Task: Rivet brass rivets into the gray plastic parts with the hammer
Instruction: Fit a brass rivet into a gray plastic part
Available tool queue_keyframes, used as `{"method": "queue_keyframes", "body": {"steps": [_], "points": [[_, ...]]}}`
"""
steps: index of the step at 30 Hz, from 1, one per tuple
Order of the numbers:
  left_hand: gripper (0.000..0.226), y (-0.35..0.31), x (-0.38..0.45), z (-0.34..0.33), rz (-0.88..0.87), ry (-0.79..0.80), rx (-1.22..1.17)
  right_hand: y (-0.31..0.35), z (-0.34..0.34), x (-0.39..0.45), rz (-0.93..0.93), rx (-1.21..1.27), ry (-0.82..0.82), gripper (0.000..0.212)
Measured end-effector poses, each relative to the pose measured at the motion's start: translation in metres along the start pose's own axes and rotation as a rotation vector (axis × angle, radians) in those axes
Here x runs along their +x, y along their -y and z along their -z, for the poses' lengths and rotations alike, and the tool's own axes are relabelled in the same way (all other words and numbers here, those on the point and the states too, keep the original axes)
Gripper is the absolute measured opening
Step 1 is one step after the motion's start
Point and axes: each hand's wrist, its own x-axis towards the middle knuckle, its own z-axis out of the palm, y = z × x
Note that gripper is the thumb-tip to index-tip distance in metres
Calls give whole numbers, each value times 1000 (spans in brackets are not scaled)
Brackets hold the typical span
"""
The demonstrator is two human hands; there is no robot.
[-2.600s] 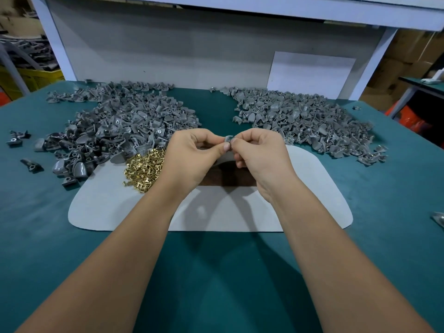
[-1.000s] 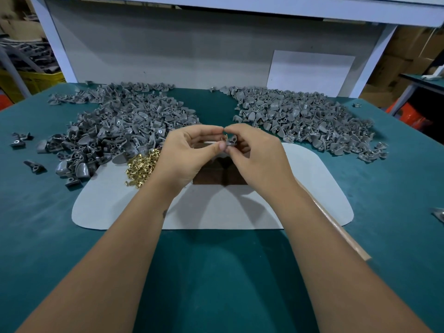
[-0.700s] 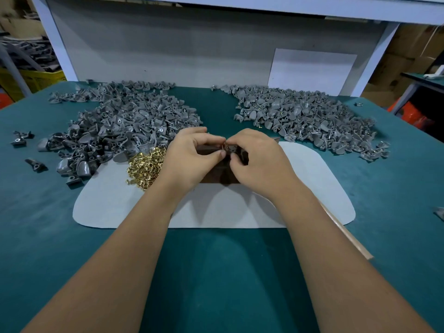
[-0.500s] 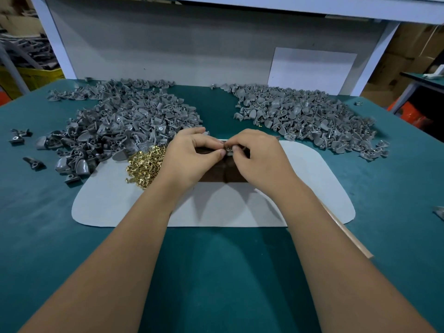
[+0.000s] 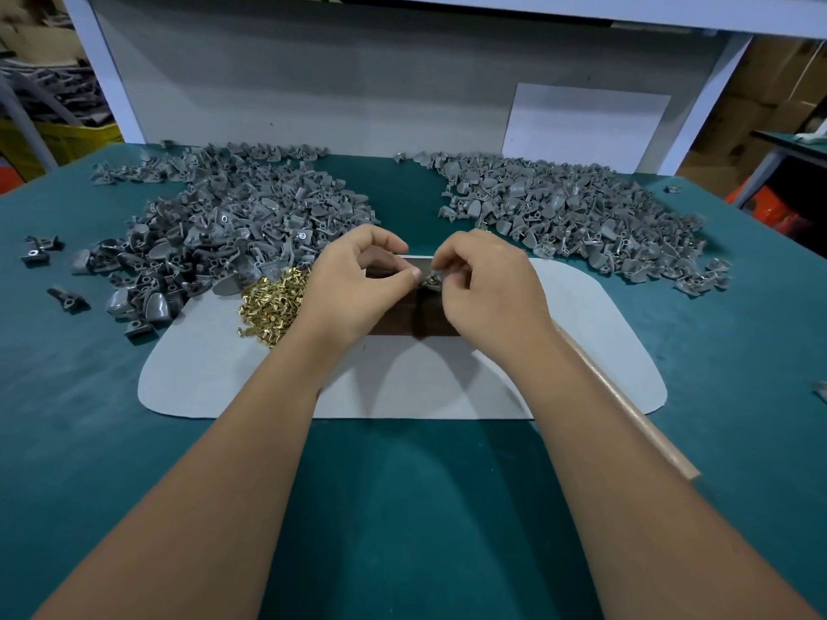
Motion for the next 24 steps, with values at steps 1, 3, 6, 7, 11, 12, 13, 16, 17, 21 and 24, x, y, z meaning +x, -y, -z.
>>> {"method": "queue_keyframes", "body": {"steps": [1, 3, 6, 7, 11, 12, 13, 16, 17, 21, 24], "points": [[19, 1, 1, 0, 5, -12, 7, 2, 0, -2, -9, -17, 3, 16], [23, 3, 1, 0, 9, -24, 10, 5, -1, -2, -17, -42, 23, 8], [43, 2, 2, 0, -22, 6, 40, 3, -2, 1, -12, -43, 49, 8], [46, 1, 1, 0, -27, 38, 32, 2, -1, 2, -20, -21, 49, 7], [37, 1, 1, 0, -31, 102, 22, -3, 1, 5, -68, 36, 59, 21], [33, 1, 1, -1, -32, 96, 43, -5, 2, 5, -91, 45, 64, 23], [30, 1, 2, -1, -31, 82, 63, -6, 2, 6, -116, 60, 68, 23], [22, 1, 3, 0, 5, 26, 79, -8, 3, 7, -154, 116, 49, 23], [21, 1, 3, 0, 11, 12, 87, -8, 3, 7, -155, 121, 38, 23], [19, 1, 3, 1, -39, 1, 136, -6, 4, 7, -111, 114, 51, 17], [20, 2, 4, 0, -71, 5, 155, -6, 3, 7, -97, 99, 72, 14]]}}
